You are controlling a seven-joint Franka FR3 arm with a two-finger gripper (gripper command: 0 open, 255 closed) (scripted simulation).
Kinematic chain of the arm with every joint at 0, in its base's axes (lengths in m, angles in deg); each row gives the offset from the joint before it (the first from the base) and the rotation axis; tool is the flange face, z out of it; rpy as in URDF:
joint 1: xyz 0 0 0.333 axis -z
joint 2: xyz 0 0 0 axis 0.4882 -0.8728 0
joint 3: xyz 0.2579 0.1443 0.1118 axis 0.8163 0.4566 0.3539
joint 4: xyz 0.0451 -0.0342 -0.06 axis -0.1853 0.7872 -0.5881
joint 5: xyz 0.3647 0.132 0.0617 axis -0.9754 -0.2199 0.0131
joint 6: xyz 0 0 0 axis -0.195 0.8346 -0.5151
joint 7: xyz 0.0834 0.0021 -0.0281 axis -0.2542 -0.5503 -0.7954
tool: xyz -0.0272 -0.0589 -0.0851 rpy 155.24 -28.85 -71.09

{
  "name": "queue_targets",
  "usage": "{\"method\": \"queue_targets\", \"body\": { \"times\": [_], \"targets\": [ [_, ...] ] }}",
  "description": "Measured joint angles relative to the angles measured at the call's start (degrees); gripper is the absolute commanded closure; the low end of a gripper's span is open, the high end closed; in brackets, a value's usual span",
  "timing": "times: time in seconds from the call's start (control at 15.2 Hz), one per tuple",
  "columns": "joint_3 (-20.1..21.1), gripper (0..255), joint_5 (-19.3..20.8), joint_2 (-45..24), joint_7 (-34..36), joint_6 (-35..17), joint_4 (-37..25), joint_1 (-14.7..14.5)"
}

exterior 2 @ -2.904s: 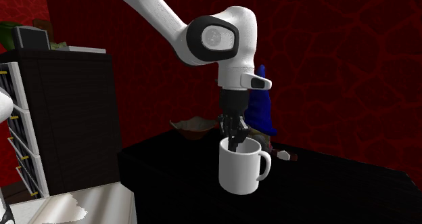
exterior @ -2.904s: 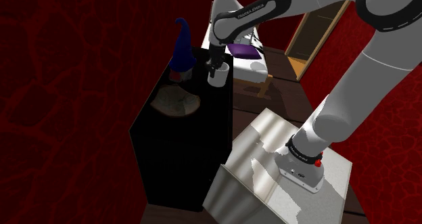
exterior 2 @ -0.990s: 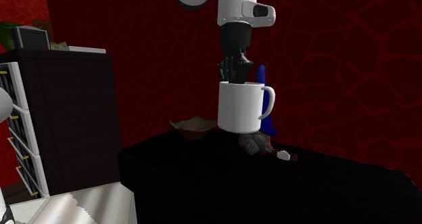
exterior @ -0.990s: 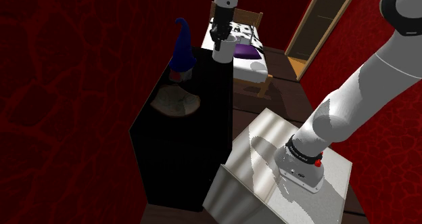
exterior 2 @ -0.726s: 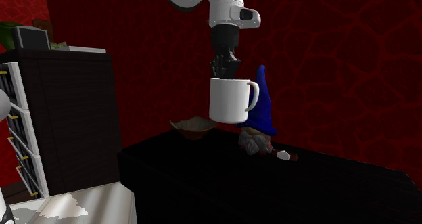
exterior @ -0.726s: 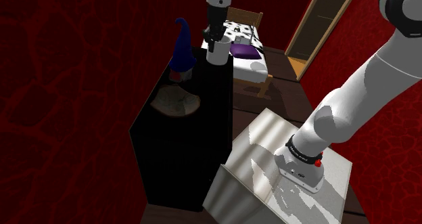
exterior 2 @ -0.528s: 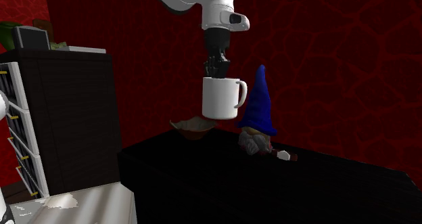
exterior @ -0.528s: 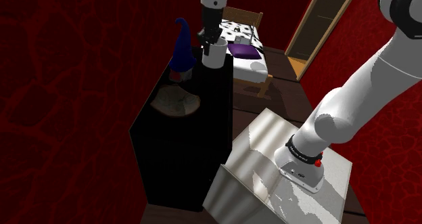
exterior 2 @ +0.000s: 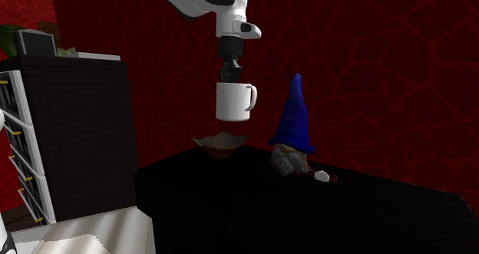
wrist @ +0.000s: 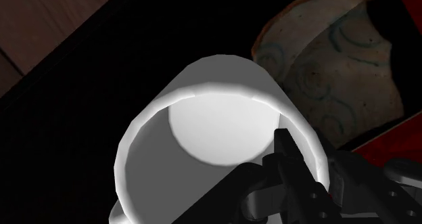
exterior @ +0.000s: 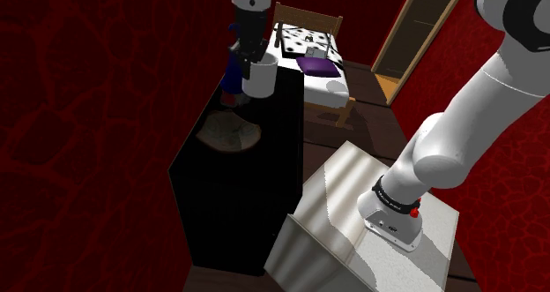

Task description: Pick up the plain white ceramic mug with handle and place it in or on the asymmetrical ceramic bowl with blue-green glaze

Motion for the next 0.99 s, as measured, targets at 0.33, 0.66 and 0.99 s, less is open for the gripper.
{"method": "queue_targets", "body": {
  "times": [0.33, 0.66, 0.99],
  "targets": [
    [3.48, 255, 0.92, -4.56, 7.19, 1.34, -5.82, -3.47],
    [5.09, 255, 1.57, -6.97, 10.95, 0.88, -7.62, -5.43],
    [5.16, 255, 1.80, -7.60, 11.28, -2.82, -4.51, -5.56]
  ]
}}
